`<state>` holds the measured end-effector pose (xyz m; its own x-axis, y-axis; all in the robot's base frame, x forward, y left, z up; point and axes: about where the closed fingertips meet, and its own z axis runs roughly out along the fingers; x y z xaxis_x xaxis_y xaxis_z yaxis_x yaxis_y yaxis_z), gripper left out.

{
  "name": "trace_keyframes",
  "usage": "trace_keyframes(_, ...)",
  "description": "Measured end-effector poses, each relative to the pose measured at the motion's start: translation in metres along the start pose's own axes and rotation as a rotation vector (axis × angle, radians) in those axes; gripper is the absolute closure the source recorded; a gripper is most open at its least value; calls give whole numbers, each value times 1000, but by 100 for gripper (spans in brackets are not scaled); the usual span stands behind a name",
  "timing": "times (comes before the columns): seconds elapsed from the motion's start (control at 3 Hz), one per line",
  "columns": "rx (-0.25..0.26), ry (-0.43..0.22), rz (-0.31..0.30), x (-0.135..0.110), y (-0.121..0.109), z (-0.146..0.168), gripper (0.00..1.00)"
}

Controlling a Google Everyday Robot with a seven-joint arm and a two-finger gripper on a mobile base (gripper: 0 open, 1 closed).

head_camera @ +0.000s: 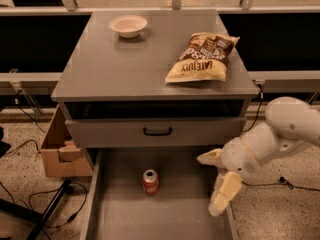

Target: Place coke can into middle drawer

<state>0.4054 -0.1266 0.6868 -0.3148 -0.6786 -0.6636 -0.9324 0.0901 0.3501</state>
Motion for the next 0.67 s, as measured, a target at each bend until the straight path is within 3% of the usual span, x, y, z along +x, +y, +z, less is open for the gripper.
trace_keyframes(0.33, 5, 39, 32, 6, 49, -39, 0)
trace_keyframes(0.67, 67, 54, 23, 9, 82, -63, 0)
